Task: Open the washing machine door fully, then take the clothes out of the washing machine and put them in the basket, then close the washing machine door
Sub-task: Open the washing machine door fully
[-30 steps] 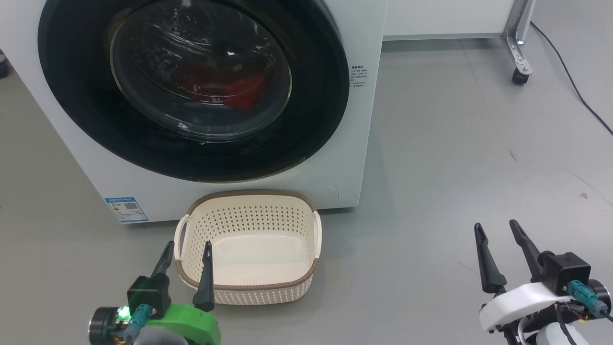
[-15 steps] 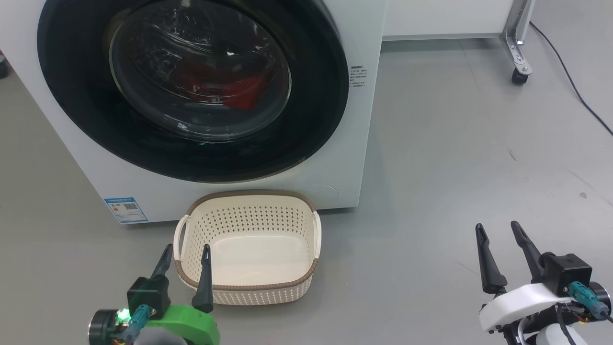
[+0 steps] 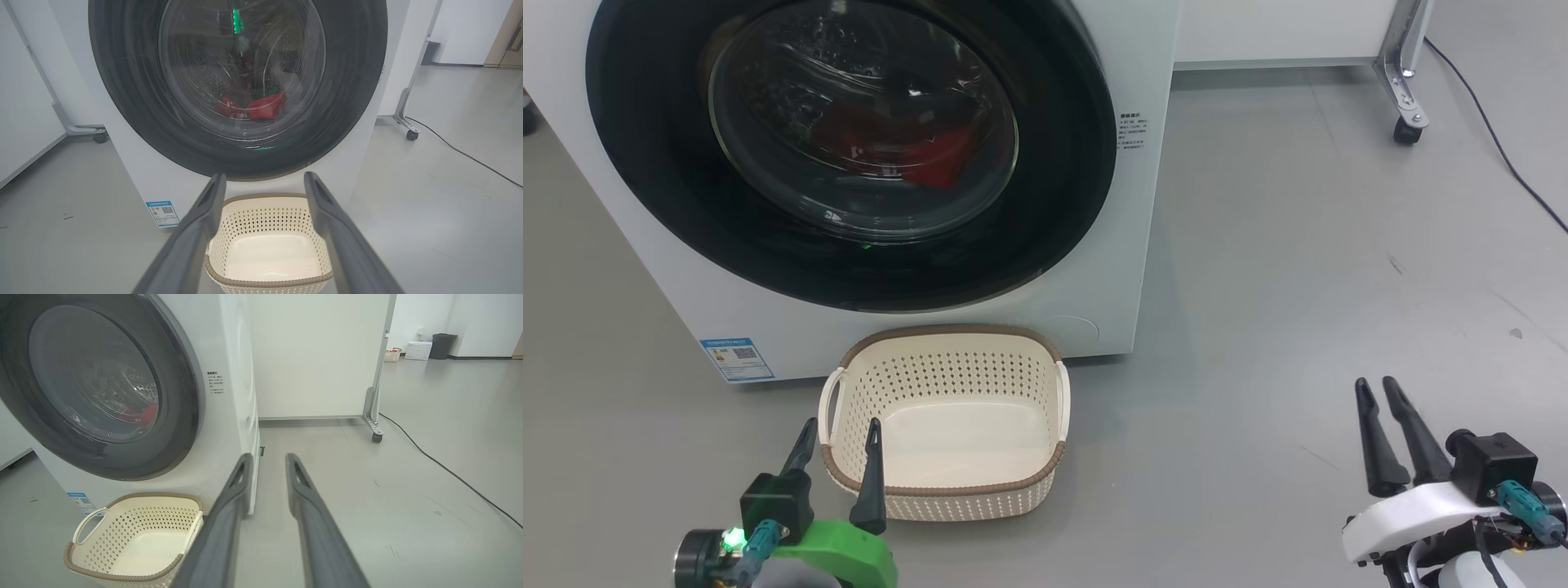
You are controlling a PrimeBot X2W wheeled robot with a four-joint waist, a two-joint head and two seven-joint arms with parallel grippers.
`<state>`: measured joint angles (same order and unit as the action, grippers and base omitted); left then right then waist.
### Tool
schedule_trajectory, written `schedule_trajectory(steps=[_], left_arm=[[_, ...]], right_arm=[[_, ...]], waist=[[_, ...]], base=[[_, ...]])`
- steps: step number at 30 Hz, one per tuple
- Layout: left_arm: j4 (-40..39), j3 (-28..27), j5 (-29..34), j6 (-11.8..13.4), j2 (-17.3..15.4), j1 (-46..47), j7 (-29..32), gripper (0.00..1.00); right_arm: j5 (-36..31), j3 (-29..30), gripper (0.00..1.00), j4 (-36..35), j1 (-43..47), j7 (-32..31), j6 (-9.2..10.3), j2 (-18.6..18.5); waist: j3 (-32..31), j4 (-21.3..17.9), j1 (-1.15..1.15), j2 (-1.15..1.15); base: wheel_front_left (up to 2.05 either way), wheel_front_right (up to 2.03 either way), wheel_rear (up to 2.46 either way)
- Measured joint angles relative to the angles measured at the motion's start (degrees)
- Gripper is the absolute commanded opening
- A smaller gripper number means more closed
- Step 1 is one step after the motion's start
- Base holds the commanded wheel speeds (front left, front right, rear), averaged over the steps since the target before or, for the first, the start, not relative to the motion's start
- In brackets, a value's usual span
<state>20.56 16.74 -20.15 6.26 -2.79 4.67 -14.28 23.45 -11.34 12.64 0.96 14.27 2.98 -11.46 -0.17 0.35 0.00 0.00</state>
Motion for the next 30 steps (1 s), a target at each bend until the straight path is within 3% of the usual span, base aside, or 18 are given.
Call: schedule_trajectory(steps=[16, 30], left_arm=[[0.37, -0.09, 0.00, 0.08, 0.05, 0.05, 0.00, 1.00], [-1.23, 0.11, 0.18, 0.09, 0.15, 2.44, 0.00, 1.00]], right_arm=[[1.01, 1.33, 0.00, 0.11, 0.69, 0.00, -1.90, 1.03], [16.42, 6.88, 0.00, 0.48, -1.51, -0.88, -7.05, 5.75]], waist=[[0.32, 0.25, 0.00, 0.00], [3.54, 0.84, 0.00, 0.00]], base=[[0.00, 0.00, 0.00], [0.00, 0.00, 0.00]])
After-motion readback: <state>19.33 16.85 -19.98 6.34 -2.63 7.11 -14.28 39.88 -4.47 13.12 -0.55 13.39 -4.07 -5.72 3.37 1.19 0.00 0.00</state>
